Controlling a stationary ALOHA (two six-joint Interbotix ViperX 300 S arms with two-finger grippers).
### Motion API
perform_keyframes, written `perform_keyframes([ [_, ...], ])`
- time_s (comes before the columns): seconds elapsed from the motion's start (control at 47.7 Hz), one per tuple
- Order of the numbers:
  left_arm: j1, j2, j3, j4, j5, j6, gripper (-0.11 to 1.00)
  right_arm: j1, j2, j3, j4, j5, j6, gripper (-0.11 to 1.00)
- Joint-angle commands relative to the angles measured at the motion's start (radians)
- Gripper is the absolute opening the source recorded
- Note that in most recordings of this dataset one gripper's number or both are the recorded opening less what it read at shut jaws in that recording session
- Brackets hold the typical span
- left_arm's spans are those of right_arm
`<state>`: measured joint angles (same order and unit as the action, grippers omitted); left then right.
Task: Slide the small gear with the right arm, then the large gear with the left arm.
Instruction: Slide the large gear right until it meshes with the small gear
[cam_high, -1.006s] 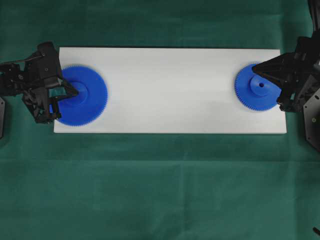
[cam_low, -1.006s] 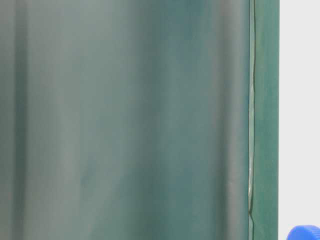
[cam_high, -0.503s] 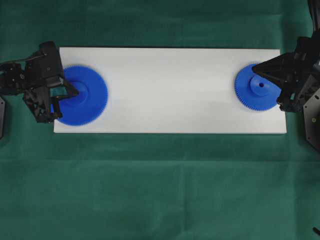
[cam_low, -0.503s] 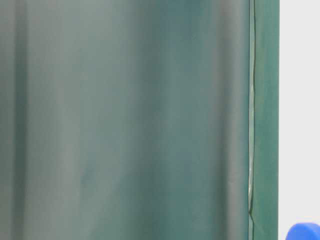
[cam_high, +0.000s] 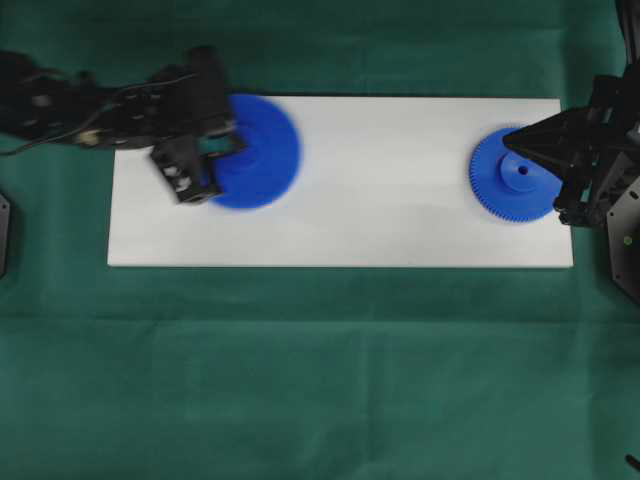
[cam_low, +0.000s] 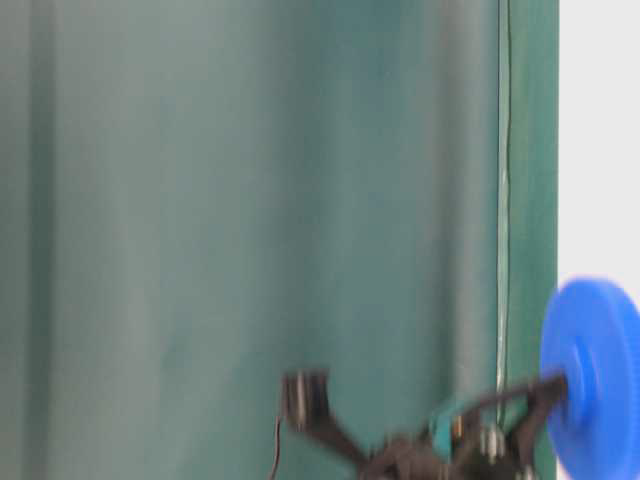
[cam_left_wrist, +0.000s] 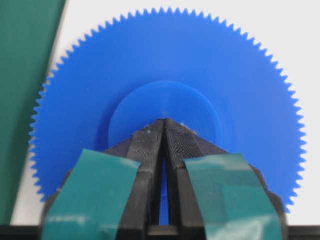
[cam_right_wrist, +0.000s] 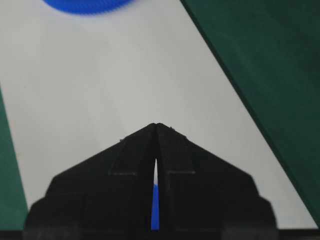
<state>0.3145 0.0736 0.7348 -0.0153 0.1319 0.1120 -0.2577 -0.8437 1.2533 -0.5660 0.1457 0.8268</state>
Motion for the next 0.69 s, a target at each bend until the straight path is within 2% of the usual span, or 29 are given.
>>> perform_keyframes([
  [0.0, 0.003, 0.109, -0.092, 0.003, 0.009, 0.003, 0.00, 0.009, 0.003, -0.008, 0.002, -0.020, 0.002, 0.50],
  [0.377, -0.032, 0.347, -0.474, 0.003, 0.028, 0.003, 0.00, 0.017, 0.014, 0.009, 0.002, -0.046, 0.002, 0.50],
  [0.671, -0.086, 0.472, -0.692, 0.003, 0.114, 0.005, 0.00, 0.017, 0.008, 0.023, 0.000, -0.049, 0.002, 0.50],
])
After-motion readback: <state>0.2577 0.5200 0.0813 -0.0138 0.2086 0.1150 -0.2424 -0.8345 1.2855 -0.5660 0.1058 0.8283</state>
